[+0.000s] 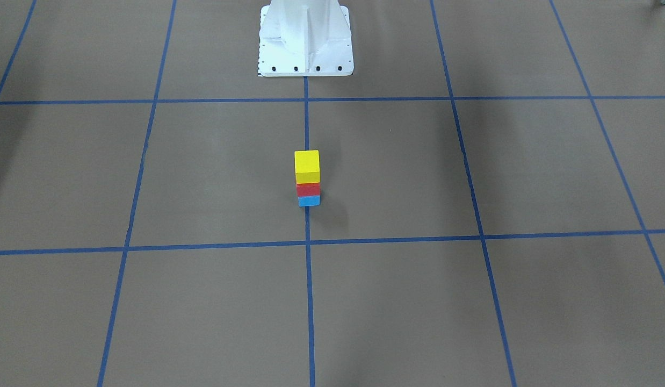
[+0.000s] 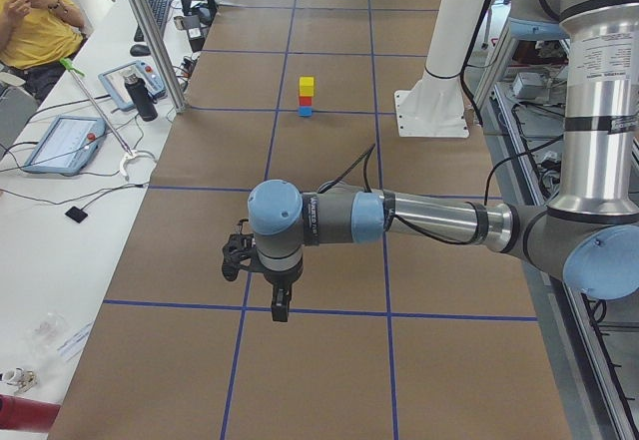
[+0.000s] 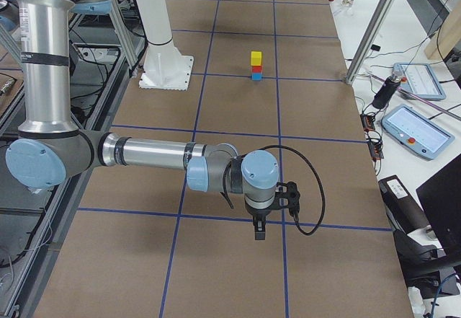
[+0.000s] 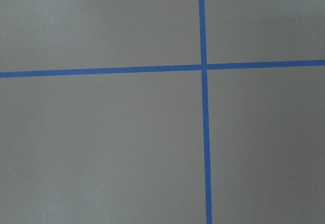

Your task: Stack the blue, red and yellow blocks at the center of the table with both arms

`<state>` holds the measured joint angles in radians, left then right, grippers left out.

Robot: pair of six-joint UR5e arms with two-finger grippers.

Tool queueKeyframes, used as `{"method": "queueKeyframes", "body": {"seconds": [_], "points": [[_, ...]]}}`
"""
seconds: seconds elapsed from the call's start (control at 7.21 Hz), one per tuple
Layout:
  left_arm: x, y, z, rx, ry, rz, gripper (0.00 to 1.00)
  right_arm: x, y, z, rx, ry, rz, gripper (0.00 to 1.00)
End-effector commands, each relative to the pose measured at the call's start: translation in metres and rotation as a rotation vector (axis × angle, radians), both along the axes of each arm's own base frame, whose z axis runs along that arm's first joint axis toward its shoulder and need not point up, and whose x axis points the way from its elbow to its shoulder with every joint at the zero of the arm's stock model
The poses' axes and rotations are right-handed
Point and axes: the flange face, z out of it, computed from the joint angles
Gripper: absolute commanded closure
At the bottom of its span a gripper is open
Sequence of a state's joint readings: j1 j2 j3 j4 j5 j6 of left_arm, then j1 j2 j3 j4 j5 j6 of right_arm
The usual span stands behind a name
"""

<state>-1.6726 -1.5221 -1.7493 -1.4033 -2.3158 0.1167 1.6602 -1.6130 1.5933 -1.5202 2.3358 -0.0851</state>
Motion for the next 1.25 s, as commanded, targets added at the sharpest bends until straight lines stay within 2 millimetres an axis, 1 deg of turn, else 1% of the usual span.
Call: {"method": "queueKeyframes", "body": {"seconds": [0.0, 0.28, 0.69, 1.11], "points": [[0.0, 0.0, -0.005, 0.036, -0.008, 0.003, 0.0, 0.0, 0.001, 0.001, -0.002, -0.001, 0.0, 0.0], [0.001, 0.002, -0.004, 0.083, -0.013, 0.004, 0.0, 0.0, 0.002, 0.003, -0.007, -0.001, 0.0, 0.0], [0.001, 0.002, -0.004, 0.083, -0.013, 0.004, 0.0, 0.0, 0.002, 0.003, -0.003, -0.001, -0.004, 0.0], [0.002, 0.013, 0.006, 0.095, -0.014, 0.004, 0.0, 0.0, 0.002, 0.001, 0.005, 0.002, -0.007, 0.0]]}}
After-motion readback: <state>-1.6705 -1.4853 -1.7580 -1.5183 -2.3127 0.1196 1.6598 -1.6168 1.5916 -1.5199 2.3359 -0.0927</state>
